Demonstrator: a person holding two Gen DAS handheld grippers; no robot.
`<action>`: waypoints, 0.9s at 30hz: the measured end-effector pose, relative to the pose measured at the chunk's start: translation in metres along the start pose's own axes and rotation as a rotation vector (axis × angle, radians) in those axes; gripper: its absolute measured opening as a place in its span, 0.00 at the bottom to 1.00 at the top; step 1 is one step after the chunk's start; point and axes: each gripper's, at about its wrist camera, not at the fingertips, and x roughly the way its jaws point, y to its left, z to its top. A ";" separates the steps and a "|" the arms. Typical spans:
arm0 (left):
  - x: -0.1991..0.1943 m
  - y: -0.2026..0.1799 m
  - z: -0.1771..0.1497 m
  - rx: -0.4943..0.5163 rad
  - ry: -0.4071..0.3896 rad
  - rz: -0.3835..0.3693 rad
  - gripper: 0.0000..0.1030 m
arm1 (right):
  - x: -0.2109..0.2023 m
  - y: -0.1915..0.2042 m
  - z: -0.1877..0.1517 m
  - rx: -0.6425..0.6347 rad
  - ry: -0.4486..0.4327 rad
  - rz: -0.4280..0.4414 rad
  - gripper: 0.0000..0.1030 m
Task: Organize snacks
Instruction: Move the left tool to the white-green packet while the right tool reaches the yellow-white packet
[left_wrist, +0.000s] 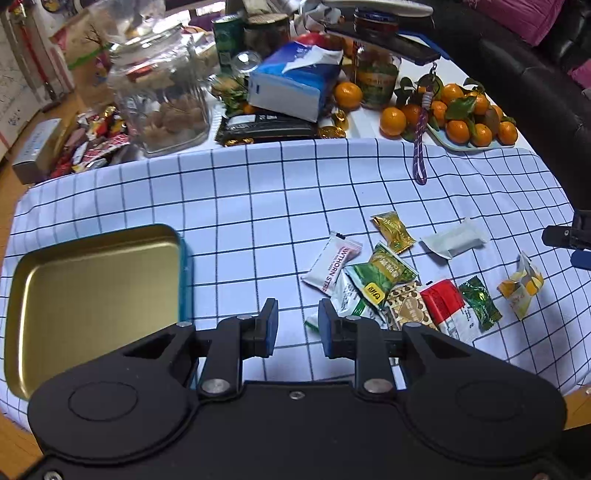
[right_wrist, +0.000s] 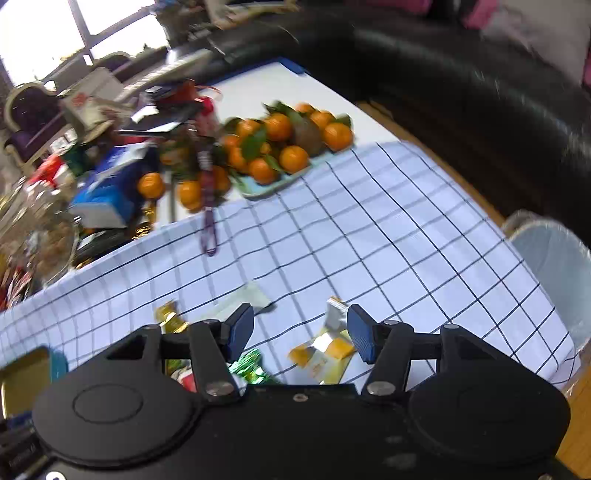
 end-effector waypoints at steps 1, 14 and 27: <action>0.004 0.000 0.002 0.002 0.010 -0.010 0.33 | 0.006 -0.004 0.004 0.018 0.019 -0.001 0.57; 0.040 0.007 0.000 -0.083 0.150 -0.049 0.32 | 0.057 -0.040 0.001 0.265 0.193 -0.013 0.56; 0.044 -0.010 0.005 -0.035 0.117 -0.033 0.32 | 0.079 -0.018 -0.011 0.248 0.215 -0.035 0.57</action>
